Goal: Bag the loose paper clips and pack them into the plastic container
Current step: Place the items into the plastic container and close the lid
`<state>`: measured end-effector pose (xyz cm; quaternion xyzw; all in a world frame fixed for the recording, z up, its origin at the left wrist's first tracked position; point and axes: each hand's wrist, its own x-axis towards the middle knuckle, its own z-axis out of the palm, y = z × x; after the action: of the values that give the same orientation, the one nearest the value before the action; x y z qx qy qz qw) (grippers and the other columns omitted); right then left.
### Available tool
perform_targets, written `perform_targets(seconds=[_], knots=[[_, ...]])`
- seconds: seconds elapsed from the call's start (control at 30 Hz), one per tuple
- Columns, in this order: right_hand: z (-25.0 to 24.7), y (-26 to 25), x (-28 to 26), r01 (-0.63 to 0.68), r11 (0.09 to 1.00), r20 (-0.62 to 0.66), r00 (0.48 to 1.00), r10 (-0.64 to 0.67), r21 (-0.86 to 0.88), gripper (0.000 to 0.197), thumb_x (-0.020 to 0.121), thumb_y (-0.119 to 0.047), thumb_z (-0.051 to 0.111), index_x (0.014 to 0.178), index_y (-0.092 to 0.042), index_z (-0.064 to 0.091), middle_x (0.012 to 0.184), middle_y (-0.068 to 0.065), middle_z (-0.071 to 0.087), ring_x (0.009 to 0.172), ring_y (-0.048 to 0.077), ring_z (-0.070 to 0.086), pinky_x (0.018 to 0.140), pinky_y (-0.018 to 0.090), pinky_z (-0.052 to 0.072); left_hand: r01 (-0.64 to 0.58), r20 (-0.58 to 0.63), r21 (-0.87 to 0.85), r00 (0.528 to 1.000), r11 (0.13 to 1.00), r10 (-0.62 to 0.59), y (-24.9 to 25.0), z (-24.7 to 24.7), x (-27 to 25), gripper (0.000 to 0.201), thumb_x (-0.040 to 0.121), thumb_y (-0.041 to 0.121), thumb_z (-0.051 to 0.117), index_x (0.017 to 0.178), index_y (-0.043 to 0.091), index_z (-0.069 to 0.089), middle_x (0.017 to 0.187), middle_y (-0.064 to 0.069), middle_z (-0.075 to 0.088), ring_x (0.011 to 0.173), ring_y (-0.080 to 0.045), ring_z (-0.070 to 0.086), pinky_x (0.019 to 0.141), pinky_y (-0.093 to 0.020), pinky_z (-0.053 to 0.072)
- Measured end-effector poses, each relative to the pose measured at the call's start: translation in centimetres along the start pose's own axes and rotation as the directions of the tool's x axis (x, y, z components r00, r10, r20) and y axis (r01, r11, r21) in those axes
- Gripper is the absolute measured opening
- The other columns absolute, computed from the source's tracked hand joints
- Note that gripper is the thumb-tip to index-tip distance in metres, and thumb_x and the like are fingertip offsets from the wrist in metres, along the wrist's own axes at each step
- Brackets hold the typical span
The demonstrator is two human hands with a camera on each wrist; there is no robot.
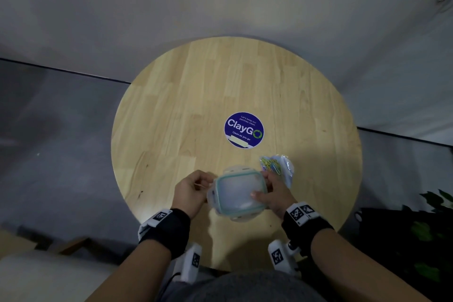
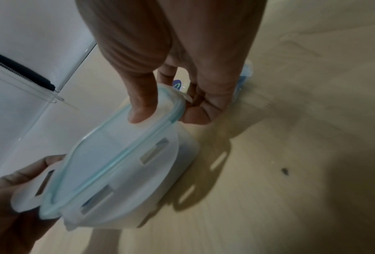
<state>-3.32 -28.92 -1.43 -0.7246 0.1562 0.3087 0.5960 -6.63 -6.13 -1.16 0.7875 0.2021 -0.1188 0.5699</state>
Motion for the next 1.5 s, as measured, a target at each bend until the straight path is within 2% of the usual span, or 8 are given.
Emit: perform_targets(seconds=[0.3, 0.43, 0.7, 0.9, 1.03, 1.13, 1.27, 1.5], knots=[[0.9, -0.6, -0.3, 0.035, 0.972, -0.137, 0.988, -0.068, -0.231, 0.05, 0.064, -0.012, 0.081, 0.106, -0.018, 0.054, 0.099, 0.003, 0.06, 0.088, 0.02, 0.057, 0.077, 0.03, 0.047, 0.178, 0.043, -0.378, 0.984, 0.909, -0.175, -0.1, -0.2, -0.2, 0.013, 0.089, 0.009, 0.059, 0.087, 0.013, 0.072, 0.075, 0.0, 0.072, 0.073, -0.018, 0.063, 0.069, -0.026, 0.054], [1.2, -1.4, -0.9, 0.028, 0.97, -0.147, 0.987, -0.065, -0.241, 0.047, 0.067, -0.009, 0.08, 0.1, -0.016, 0.047, 0.08, -0.009, 0.051, 0.071, 0.005, 0.049, 0.06, 0.017, 0.037, 0.151, 0.102, -0.303, 0.987, 0.941, -0.125, -0.5, -0.4, -0.6, 0.043, 0.067, 0.007, 0.082, 0.106, 0.016, 0.068, 0.085, -0.002, 0.06, 0.075, -0.016, 0.057, 0.076, -0.033, 0.054], [1.4, -1.9, -0.8, -0.014, 0.948, -0.155, 0.987, -0.037, -0.317, 0.05, 0.066, -0.02, 0.082, 0.1, -0.02, 0.045, 0.082, -0.01, 0.049, 0.081, 0.016, 0.051, 0.076, 0.031, 0.042, 0.095, 0.044, -0.214, 0.995, 0.972, -0.088, 0.1, -0.2, -0.3, 0.034, 0.073, -0.002, 0.074, 0.101, 0.016, 0.066, 0.074, -0.003, 0.053, 0.063, -0.014, 0.051, 0.056, -0.018, 0.049], [0.2, -2.6, -0.1, -0.228, 0.939, -0.018, 0.973, 0.231, -0.259, 0.042, 0.078, -0.026, 0.073, 0.111, -0.013, 0.051, 0.091, 0.003, 0.055, 0.064, 0.018, 0.054, 0.052, 0.026, 0.043, 0.183, 0.015, -0.102, 0.983, 0.978, -0.183, -0.2, 0.2, -0.1, 0.024, 0.073, 0.01, 0.076, 0.09, 0.023, 0.063, 0.082, -0.008, 0.063, 0.071, -0.025, 0.06, 0.069, -0.041, 0.055], [0.0, -2.9, -0.3, -0.173, 0.844, -0.21, 0.975, 0.074, -0.508, 0.05, 0.067, -0.034, 0.081, 0.102, -0.016, 0.051, 0.091, -0.001, 0.054, 0.08, 0.018, 0.053, 0.067, 0.026, 0.038, 0.154, -0.193, 0.255, 0.976, 0.955, -0.106, 0.5, 0.2, -0.6, 0.033, 0.067, 0.029, 0.08, 0.091, 0.017, 0.061, 0.088, -0.003, 0.055, 0.073, -0.021, 0.053, 0.067, -0.027, 0.039], [0.2, -3.1, -0.8, -0.155, 0.811, -0.24, 0.971, 0.018, -0.564, 0.041, 0.066, -0.035, 0.08, 0.079, -0.017, 0.046, 0.079, -0.001, 0.055, 0.065, 0.014, 0.048, 0.056, 0.025, 0.034, 0.147, -0.203, 0.394, 0.977, 0.907, -0.07, 1.0, 0.1, -1.1, 0.037, 0.069, 0.036, 0.078, 0.093, 0.015, 0.061, 0.09, -0.005, 0.058, 0.077, -0.023, 0.055, 0.068, -0.025, 0.039], [0.8, -2.8, -0.9, -0.149, 0.839, -0.24, 0.971, 0.023, -0.523, 0.032, 0.069, -0.029, 0.079, 0.071, -0.016, 0.05, 0.077, 0.002, 0.058, 0.072, 0.02, 0.053, 0.067, 0.026, 0.037, 0.185, -0.138, 0.384, 0.98, 0.904, -0.141, 1.9, 0.8, -0.8, 0.025, 0.077, 0.025, 0.072, 0.097, 0.011, 0.067, 0.091, -0.008, 0.07, 0.091, -0.026, 0.063, 0.074, -0.024, 0.042], [1.0, -2.7, -0.4, -0.172, 0.889, -0.209, 0.974, 0.089, -0.424, 0.029, 0.071, -0.024, 0.078, 0.069, -0.015, 0.05, 0.081, 0.006, 0.059, 0.079, 0.024, 0.056, 0.078, 0.033, 0.047, 0.333, -0.009, 0.202, 0.941, 0.921, -0.338, 2.1, 0.1, 0.6, 0.025, 0.071, 0.014, 0.07, 0.095, 0.018, 0.065, 0.083, -0.011, 0.069, 0.073, -0.026, 0.064, 0.078, -0.04, 0.056]])
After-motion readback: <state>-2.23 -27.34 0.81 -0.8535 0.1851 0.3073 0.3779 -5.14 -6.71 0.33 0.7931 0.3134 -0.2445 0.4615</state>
